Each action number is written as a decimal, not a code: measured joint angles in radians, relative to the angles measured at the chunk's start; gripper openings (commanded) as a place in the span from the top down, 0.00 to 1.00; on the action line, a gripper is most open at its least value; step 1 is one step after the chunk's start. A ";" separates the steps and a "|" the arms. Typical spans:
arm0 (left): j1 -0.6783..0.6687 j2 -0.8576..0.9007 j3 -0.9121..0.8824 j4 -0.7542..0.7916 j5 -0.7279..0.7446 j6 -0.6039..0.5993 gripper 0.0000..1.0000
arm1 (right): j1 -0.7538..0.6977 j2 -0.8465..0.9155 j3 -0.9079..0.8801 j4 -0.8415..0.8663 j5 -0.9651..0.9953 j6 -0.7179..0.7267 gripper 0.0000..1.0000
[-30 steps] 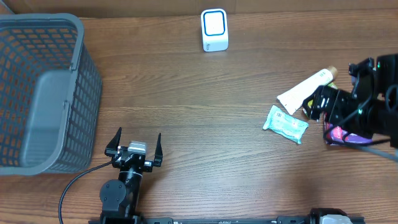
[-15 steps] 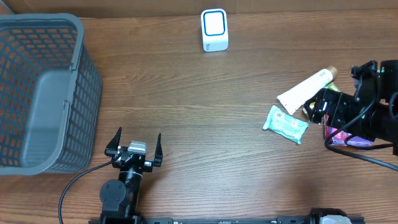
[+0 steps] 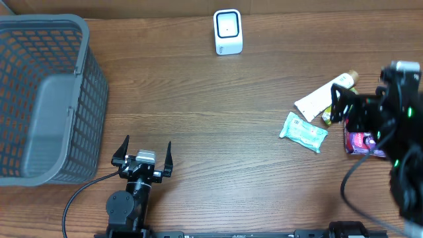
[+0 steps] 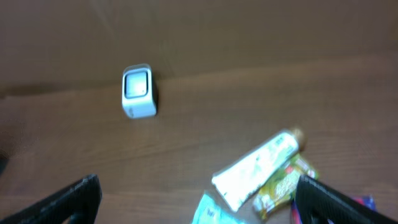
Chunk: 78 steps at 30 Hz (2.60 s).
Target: Scan the item barcode
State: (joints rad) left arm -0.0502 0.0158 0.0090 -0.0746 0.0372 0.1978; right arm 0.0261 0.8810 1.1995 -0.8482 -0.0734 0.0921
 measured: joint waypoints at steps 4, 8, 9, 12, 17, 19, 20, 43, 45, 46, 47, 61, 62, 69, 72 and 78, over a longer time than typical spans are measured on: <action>0.000 0.000 0.000 0.000 0.000 0.000 0.00 | 0.008 -0.156 -0.191 0.156 0.035 -0.004 0.00; 0.000 0.000 0.000 0.000 0.000 0.000 0.01 | 0.010 -0.306 -0.370 0.282 0.055 -0.007 0.00; 0.000 0.000 0.000 0.000 0.000 0.000 0.00 | 0.010 -0.343 -0.413 0.317 0.056 -0.008 0.00; 0.000 0.000 0.000 0.000 0.000 0.000 0.00 | 0.019 -0.425 -0.506 0.418 0.065 -0.010 0.00; 0.000 0.000 0.000 0.000 0.000 0.000 0.00 | 0.052 -0.591 -0.710 0.637 0.084 -0.013 0.00; 0.000 0.000 0.000 0.000 0.000 0.000 0.00 | 0.063 -0.651 -0.813 0.701 0.087 -0.014 0.00; 0.000 0.000 0.000 0.000 0.000 0.000 0.00 | 0.064 -0.665 -0.841 0.719 0.089 -0.014 0.00; 0.000 0.000 0.000 0.000 0.000 0.000 0.00 | 0.119 -0.866 -1.181 0.769 0.177 -0.014 0.00; 0.000 0.000 0.000 0.000 0.000 0.000 0.01 | 0.119 -0.866 -1.181 0.769 0.174 -0.014 0.00; 0.000 0.000 0.000 0.000 0.000 0.000 0.00 | 0.119 -0.866 -1.181 0.769 0.174 -0.014 0.00; 0.000 0.000 0.000 0.000 0.000 0.000 0.00 | 0.119 -0.866 -1.181 0.769 0.173 -0.014 0.00; 0.000 0.000 0.000 0.000 0.000 0.000 0.00 | 0.119 -0.866 -1.181 0.769 0.166 -0.014 0.00; 0.000 0.000 0.000 0.000 0.000 0.000 0.00 | 0.119 -0.866 -1.181 0.769 0.166 -0.014 0.00; 0.000 0.000 0.000 0.000 0.000 0.000 0.00 | 0.119 -0.866 -1.181 0.769 0.166 -0.014 0.00; 0.000 0.000 0.000 0.000 0.000 0.000 0.00 | 0.119 -0.866 -1.181 0.769 0.166 -0.014 0.00; 0.000 0.000 0.000 0.000 0.000 0.000 0.00 | 0.120 -0.866 -1.181 0.769 0.166 -0.014 0.00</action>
State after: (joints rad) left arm -0.0502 0.0158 0.0090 -0.0750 0.0372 0.1978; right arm 0.1459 0.0147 0.0185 -0.0792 0.0929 0.0784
